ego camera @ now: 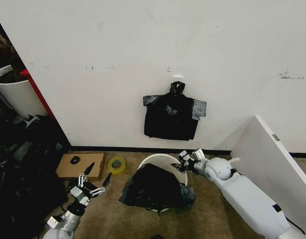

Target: Place the garbage bag over the trash bin.

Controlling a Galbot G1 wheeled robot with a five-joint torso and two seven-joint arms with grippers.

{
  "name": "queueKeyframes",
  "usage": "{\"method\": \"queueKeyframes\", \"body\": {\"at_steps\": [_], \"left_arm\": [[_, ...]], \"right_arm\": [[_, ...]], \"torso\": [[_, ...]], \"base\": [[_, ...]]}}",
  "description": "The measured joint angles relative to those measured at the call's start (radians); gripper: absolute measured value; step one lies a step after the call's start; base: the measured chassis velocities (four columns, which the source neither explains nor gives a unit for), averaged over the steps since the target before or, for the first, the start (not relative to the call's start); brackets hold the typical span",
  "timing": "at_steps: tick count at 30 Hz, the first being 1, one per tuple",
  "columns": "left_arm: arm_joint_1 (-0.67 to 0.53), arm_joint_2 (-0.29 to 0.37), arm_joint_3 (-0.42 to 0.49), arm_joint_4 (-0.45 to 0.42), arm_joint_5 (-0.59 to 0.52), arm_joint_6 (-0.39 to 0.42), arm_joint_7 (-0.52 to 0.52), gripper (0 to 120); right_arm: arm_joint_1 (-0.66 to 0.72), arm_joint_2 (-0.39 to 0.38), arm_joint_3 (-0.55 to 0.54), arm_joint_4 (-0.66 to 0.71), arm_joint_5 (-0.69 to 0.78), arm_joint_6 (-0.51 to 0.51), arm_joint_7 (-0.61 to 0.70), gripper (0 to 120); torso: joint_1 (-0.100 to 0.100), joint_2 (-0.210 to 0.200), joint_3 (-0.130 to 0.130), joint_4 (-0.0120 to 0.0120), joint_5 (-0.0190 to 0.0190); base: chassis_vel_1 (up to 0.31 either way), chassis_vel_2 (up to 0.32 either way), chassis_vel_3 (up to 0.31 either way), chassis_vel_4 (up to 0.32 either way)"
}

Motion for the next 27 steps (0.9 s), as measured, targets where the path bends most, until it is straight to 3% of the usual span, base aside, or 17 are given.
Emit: {"method": "queueKeyframes", "body": {"at_steps": [1,3,7,9,15,27], "left_arm": [[0.0,0.0,0.001,0.0,0.0,-0.001,0.0,100],[-0.001,0.001,0.003,0.0,0.0,-0.001,0.0,100],[-0.002,0.005,0.011,-0.002,-0.002,-0.002,0.001,100],[-0.002,0.006,0.012,-0.003,-0.002,-0.002,0.001,100],[-0.001,0.015,0.016,-0.009,-0.006,-0.009,0.006,100],[-0.006,0.021,0.019,-0.009,-0.011,-0.018,0.011,100]], "right_arm": [[-0.025,-0.009,0.001,0.037,0.086,-0.015,0.097,2],[-0.045,-0.016,0.003,0.065,0.152,-0.015,0.172,0],[-0.145,-0.028,0.004,0.199,0.394,0.09,0.54,0],[-0.154,-0.027,0.005,0.212,0.416,0.105,0.576,0],[-0.271,0.035,0.043,0.352,0.565,0.33,0.923,0],[-0.442,0.167,0.071,0.402,0.499,0.569,1.129,0]], "torso": [[0.0,0.0,0.0,-0.0002,-0.0001],[0.0,0.0,0.0,-0.0001,-0.0002],[0.0,0.0,0.0,-0.0002,0.0001],[0.0,0.0,0.0,-0.0001,0.0001],[0.0,0.0,0.0,0.0002,-0.0002],[0.0,0.0,0.0,-0.0001,-0.0003]], "base": [[0.0,0.0,0.0,0.0],[0.0,0.0,0.0,0.0],[0.0,0.0,0.0,0.0],[0.0,0.0,0.0,0.0],[0.0,0.0,0.0,0.0],[0.0,0.0,0.0,0.0]]}}
